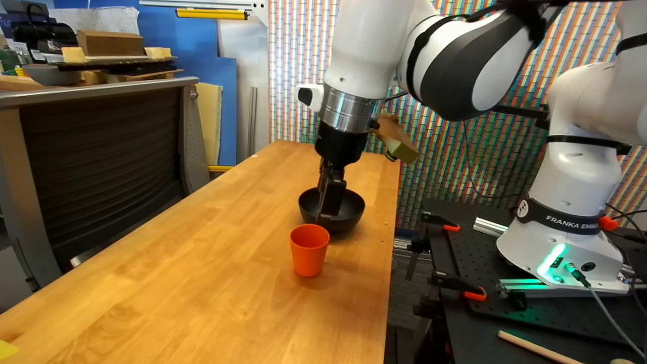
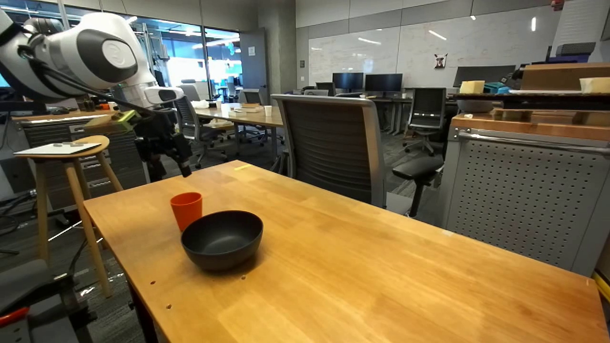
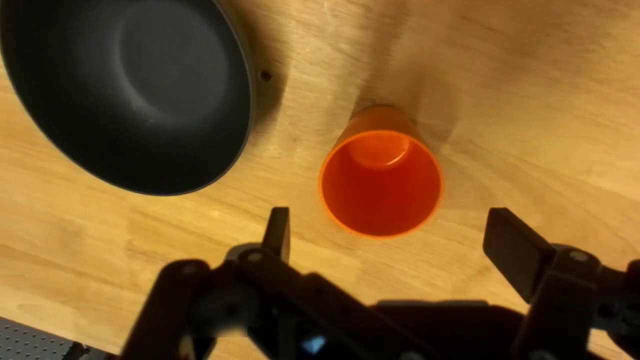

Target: Put the orange cup in the black bowl

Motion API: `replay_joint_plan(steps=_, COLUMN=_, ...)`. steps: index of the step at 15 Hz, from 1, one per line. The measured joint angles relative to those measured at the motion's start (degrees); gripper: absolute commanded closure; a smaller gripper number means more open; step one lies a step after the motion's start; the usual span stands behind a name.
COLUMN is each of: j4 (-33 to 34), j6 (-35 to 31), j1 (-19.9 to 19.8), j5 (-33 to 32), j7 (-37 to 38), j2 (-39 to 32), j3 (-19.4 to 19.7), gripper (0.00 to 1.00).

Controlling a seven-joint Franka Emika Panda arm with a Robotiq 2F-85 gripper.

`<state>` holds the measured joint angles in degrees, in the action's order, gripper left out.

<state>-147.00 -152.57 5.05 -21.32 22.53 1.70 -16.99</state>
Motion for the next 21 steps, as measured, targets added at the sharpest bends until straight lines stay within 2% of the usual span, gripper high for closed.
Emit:
replay_joint_plan(steps=3, j4=4.09, j6=0.10, j1=-0.77, j5=-6.69, j7=4.66, j2=-5.29, j3=0.47, gripper=0.00)
replay_joint_plan(steps=10, j4=9.18, j6=0.13, j1=-0.73, j5=-14.48, j7=11.04, j2=-14.79, j3=3.41, gripper=0.00)
replay_joint_plan(steps=11, j4=9.61, j6=0.13, j1=-0.73, j5=-15.48, j7=11.76, j2=-15.61, j3=4.02, gripper=0.25)
replay_joint_plan(steps=12, j4=10.02, j6=0.13, j1=-0.72, j5=-16.18, j7=12.25, j2=-16.33, j3=4.53, gripper=0.26)
replay_joint_plan(steps=13, j4=10.34, j6=0.13, j1=-0.72, j5=-16.36, j7=12.36, j2=-16.99, j3=4.89, gripper=0.32)
replay_joint_plan(steps=16, j4=10.69, j6=0.13, j1=-0.72, j5=-16.22, j7=12.46, j2=-18.57, j3=5.11, gripper=0.57)
replay_joint_plan(steps=21, j4=10.23, j6=0.05, j1=4.77, j5=-9.09, j7=11.84, j2=-20.23, j3=8.43, gripper=0.94)
